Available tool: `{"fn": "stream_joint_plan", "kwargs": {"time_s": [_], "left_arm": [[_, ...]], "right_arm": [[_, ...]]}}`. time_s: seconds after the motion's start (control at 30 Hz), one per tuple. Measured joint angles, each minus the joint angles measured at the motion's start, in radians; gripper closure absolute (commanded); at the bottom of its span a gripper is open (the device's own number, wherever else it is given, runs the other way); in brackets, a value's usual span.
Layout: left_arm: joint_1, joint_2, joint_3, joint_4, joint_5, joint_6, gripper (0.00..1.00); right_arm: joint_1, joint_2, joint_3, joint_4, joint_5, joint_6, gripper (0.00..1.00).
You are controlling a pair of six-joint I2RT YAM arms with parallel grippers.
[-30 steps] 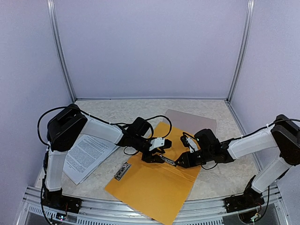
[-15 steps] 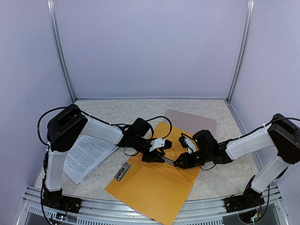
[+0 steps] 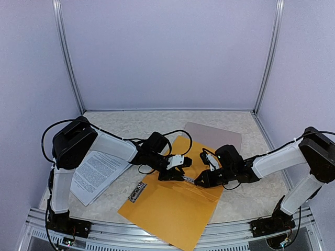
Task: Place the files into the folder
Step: Open the spring clip on the folder.
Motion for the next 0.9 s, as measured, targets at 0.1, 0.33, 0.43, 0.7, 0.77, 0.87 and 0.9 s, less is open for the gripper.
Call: {"fn": "stream_joint_plan", "kwargs": {"time_s": [0.1,0.33,0.43,0.7,0.77,0.87,0.9], "left_arm": [[-0.004,0.000,-0.005,0.010,-0.007,0.000,0.73],[-0.011,-0.001,-0.013,0.032,-0.018,0.001,0.74],[-0.012,-0.002,-0.014,0.035,-0.020,0.003,0.74],[-0.014,-0.002,-0.016,0.038,-0.025,0.005,0.74],[-0.014,-0.003,-0.019,0.043,-0.026,0.006,0.73],[-0.015,-0.004,-0.021,0.045,-0.028,0.008,0.73],[-0.015,-0.004,-0.021,0.046,-0.028,0.008,0.73]], "right_arm": [[0.000,0.000,0.004,0.000,0.005,0.008,0.84],[0.000,0.002,0.017,-0.001,0.020,0.011,0.90],[0.000,0.007,0.017,-0.001,0.024,0.012,0.91],[0.000,0.007,0.017,-0.005,0.032,0.011,0.95],[0.000,0.007,0.017,-0.006,0.034,0.012,0.96],[0.000,0.009,0.017,-0.006,0.034,0.012,0.99],[0.000,0.009,0.017,-0.006,0.034,0.013,0.99]]}}
